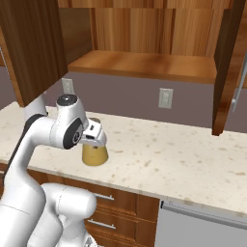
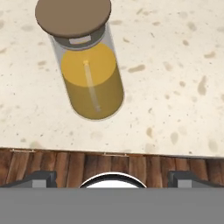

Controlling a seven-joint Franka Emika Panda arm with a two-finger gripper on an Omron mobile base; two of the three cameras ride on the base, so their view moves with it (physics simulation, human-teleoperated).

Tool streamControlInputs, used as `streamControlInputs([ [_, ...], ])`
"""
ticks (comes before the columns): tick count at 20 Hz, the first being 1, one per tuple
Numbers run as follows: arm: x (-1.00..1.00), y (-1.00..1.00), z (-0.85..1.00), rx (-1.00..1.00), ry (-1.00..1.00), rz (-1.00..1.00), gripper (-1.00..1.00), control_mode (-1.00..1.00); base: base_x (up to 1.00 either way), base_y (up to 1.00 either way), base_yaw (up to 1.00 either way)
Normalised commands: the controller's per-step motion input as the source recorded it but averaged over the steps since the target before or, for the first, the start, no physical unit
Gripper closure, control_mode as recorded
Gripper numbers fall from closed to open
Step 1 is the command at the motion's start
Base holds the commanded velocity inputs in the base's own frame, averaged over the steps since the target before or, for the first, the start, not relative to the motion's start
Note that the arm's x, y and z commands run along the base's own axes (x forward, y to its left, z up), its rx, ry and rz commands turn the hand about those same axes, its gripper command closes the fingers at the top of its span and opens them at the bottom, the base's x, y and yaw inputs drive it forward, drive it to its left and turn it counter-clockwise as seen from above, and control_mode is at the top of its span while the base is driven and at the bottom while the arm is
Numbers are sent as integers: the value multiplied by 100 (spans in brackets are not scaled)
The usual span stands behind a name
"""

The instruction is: There is a tray on the dining counter. Grab the cup, mug, and pitcher and place them on the tray. The pitcher may be placed next to the tray if it cannot fit the tray.

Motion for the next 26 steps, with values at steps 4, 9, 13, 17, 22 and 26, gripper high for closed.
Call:
streamControlInputs([
  [4,26,1,-21,0,-1,1,-100,-100,0,0,0],
  [9,39,2,-9,0,0,1,-100,-100,0,0,0],
  [13,34,7,-1,0,0,1,-100,-100,0,0,0],
  [17,26,7,-2,1,0,2,-100,-100,0,0,0],
  [22,22,6,-12,0,0,2,-100,-100,0,0,0],
  [26,16,5,-17,0,0,2,-100,-100,0,0,0],
])
